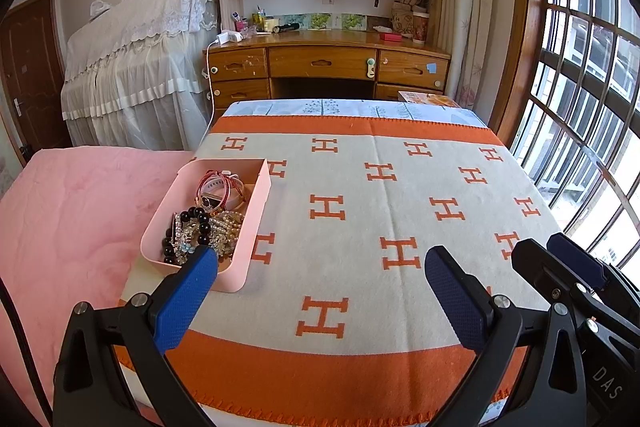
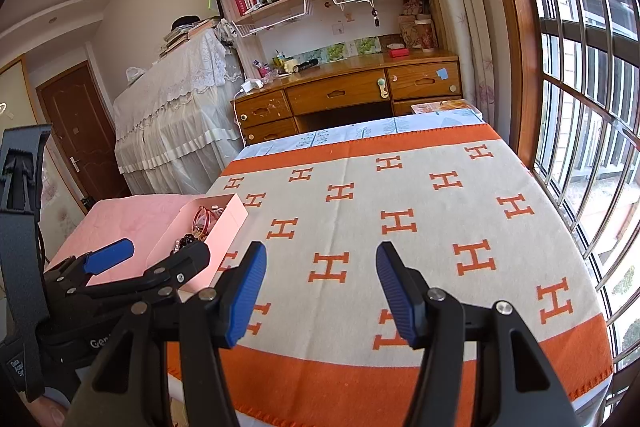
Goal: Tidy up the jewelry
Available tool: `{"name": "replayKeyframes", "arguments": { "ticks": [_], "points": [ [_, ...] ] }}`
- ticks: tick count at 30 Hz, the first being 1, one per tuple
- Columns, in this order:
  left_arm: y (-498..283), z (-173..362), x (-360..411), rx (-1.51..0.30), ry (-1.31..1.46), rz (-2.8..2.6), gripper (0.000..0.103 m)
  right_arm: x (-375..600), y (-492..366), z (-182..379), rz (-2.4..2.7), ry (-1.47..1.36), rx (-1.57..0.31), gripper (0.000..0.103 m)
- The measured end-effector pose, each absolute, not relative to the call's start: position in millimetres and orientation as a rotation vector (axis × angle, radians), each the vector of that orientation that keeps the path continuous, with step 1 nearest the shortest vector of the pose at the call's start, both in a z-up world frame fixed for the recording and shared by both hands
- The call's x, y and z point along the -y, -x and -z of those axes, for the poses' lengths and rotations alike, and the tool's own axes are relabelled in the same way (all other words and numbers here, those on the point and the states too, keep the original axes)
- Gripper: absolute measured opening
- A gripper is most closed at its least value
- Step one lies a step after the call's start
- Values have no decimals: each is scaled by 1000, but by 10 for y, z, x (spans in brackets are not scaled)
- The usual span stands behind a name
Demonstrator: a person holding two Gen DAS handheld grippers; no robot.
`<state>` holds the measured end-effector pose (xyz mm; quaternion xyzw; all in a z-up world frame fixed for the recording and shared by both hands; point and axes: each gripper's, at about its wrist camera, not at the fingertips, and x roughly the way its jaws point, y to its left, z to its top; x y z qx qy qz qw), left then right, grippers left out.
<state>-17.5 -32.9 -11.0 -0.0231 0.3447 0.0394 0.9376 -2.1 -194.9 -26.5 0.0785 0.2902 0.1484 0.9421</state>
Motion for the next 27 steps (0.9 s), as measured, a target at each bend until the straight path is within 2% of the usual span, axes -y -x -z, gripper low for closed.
{"name": "replayKeyframes", "arguments": {
  "ticks": [27],
  "points": [
    [212, 135, 305, -708, 44, -81, 102, 1968, 7, 259, -303, -165, -594, 58]
  ]
}}
